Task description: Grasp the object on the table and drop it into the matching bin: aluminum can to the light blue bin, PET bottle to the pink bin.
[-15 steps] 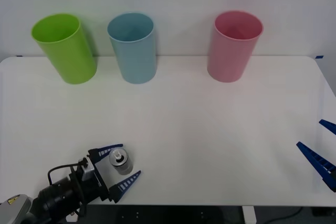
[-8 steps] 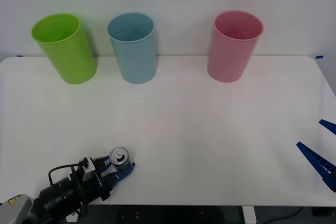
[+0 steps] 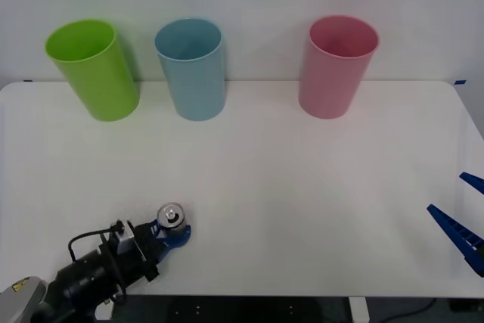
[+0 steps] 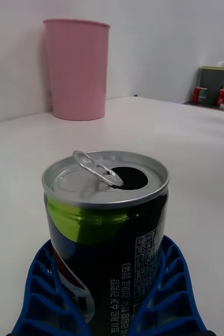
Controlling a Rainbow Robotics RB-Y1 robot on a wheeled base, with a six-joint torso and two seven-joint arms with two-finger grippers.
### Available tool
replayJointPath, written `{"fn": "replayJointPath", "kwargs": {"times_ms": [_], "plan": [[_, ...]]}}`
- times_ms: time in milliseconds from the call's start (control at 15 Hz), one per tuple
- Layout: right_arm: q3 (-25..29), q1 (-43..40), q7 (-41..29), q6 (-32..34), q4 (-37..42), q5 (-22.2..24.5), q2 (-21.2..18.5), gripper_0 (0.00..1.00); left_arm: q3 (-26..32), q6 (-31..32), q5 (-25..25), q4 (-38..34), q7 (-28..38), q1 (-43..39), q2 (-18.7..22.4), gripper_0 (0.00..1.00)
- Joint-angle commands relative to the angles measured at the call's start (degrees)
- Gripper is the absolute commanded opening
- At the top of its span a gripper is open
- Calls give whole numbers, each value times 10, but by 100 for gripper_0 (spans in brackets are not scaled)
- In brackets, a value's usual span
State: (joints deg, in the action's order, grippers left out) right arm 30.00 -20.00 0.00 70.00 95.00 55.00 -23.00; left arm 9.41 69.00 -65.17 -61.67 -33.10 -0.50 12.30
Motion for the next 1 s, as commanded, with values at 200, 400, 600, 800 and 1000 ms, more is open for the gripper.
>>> {"fn": "replayJointPath", "kwargs": {"times_ms": [200,400,600,800,1000], "plan": [[0,0,0,0,0,0,0,100,35,-1,40,-2,9,3,0,0],[0,0,0,0,0,0,0,100,69,0,40,-6,22,10,1,0],[0,0,0,0,0,0,0,100,97,-1,47,-6,34,20,1,0],[0,0,0,0,0,0,0,100,112,-1,74,-6,41,32,1,0],[0,0,0,0,0,0,0,100,115,-8,93,-15,51,53,1,0]]}}
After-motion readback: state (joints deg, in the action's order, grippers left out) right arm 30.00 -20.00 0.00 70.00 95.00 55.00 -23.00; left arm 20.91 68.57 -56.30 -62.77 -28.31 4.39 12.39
